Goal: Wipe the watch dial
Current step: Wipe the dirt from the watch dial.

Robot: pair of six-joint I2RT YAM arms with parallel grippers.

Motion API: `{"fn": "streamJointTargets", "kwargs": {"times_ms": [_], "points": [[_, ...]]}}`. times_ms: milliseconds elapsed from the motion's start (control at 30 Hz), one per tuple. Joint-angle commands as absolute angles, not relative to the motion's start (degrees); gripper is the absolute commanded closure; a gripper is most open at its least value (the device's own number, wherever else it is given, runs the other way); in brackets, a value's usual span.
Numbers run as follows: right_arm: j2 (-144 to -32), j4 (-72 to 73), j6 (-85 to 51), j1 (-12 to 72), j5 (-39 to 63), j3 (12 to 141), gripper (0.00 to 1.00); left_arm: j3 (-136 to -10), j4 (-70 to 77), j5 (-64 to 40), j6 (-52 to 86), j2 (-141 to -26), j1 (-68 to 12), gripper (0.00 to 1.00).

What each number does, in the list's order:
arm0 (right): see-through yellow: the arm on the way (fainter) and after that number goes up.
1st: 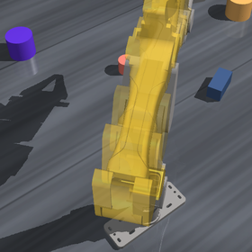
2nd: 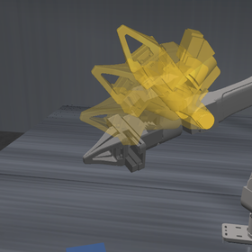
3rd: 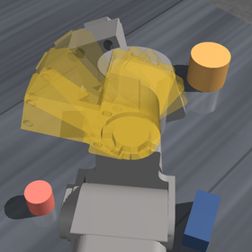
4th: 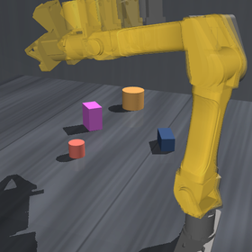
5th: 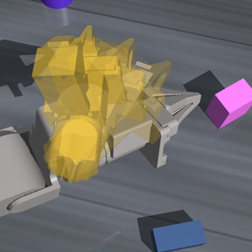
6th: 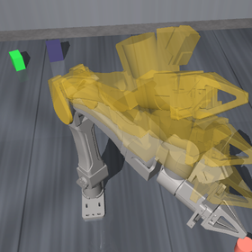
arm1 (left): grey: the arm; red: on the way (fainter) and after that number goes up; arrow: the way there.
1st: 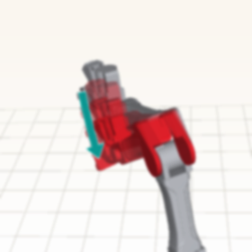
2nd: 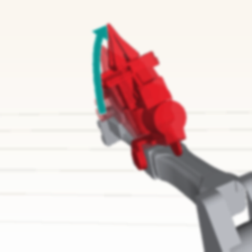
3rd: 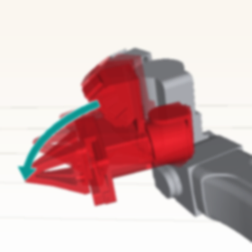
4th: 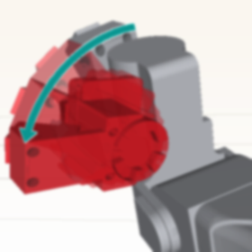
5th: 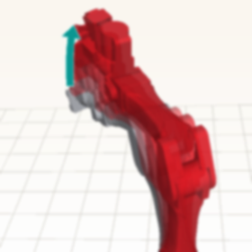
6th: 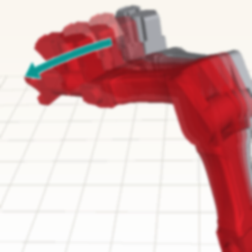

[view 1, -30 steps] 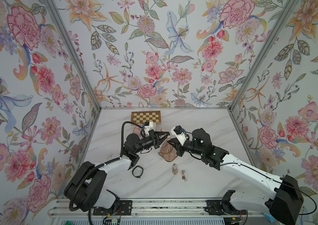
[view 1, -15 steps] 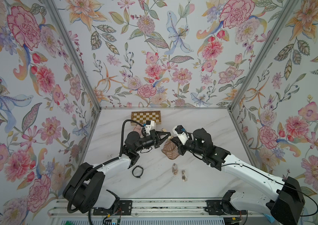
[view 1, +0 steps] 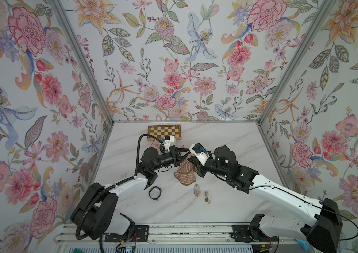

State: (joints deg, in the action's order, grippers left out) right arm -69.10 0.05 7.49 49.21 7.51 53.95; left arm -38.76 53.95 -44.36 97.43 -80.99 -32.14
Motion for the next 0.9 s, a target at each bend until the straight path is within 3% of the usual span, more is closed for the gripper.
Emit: {"fn": "streamJointTargets", "kwargs": {"times_ms": [0,433,867], "points": [[-67.73,2.66,9.3,48.12,5.29,54.68,1.0,-40.0,52.41,-47.64,95.82,-79.62,-32.45,1.0],[-61.78,6.55,20.48,49.59,6.73,43.73,1.0,-40.52,53.26,-47.45,96.07,-80.12,-31.33,1.0],[-64.6,9.05,23.58,49.39,6.88,45.73,1.0,-40.52,49.28,-49.11,92.81,-79.1,-32.03,1.0]]}}
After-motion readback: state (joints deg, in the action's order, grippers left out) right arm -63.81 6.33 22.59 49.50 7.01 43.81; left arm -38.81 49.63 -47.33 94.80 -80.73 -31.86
